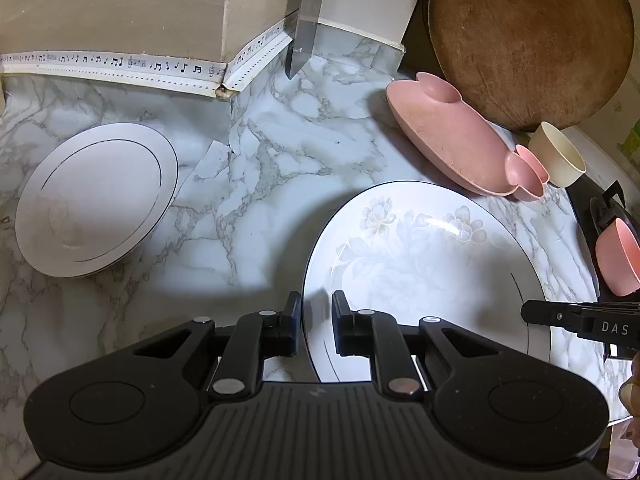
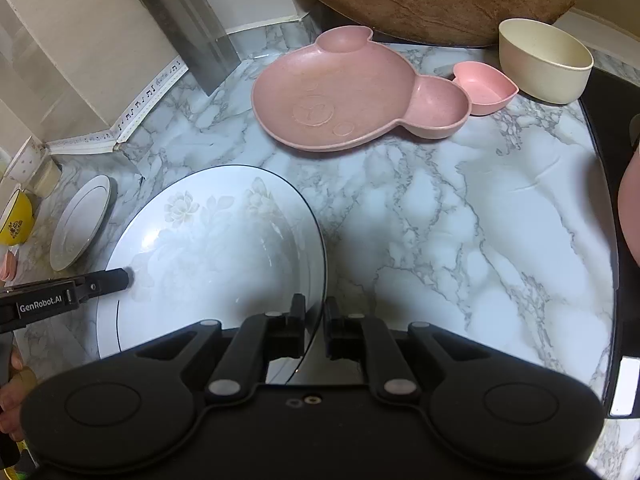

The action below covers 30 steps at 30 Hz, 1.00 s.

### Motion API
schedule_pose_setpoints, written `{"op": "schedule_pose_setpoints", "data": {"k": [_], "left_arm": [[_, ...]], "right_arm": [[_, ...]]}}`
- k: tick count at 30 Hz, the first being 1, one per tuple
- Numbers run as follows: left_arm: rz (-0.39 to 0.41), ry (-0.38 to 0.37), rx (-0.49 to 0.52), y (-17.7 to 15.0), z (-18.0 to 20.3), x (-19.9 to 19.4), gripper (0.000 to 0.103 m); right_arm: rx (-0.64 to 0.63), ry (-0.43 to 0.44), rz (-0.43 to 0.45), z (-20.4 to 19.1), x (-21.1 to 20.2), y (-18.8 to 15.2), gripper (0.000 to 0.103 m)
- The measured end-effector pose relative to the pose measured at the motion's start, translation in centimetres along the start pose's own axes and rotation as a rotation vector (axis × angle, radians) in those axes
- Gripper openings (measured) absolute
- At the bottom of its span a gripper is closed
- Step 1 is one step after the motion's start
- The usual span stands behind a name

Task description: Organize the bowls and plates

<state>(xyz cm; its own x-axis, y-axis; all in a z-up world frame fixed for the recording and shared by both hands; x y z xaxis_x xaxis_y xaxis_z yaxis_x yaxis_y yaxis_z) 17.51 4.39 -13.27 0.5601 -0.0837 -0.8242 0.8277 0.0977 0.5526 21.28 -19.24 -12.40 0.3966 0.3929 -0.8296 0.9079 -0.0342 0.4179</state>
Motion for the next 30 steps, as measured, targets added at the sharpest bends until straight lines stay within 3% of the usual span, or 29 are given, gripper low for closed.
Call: {"op": "schedule_pose_setpoints", "data": {"k": [5, 11, 16, 30], "left_arm": [[0.007, 0.003, 0.008, 0.0, 0.0, 0.1, 0.015], [0.005, 0.022, 0.014, -0.1, -0.1, 0.3, 0.015], [0.029, 0.037, 0.030, -0.1, -0.2, -0.3, 0.015], [0.089, 0.032, 0.049, 0.1, 0.2, -2.9, 0.015]], "right_arm": [[-0.004, -0.013, 0.005, -0.1, -0.1, -0.1, 0.011], [-0.036, -0.071, 0.052, -0.3, -0.8, 0.1, 0.021], [-0.048, -0.082, 0.082, -0.4, -1.6, 0.1, 0.021], [-0.127, -0.055, 0.159, -3.5, -3.8, -0.5, 0.034]]}}
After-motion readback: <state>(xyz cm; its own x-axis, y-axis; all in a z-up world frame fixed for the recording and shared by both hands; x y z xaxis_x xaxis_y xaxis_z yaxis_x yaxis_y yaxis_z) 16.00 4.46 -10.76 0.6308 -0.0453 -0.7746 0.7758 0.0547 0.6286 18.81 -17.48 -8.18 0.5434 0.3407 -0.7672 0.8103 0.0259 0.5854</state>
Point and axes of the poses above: each gripper's, at about its wrist camera, not at the fingertips, and x roughly the way its jaws point, z to its right, y to its top, the point moved 5 cm from there along x, roughly the way its jaws point, and after that the axes turned 8 degrees about x, right-handed, at the moved point
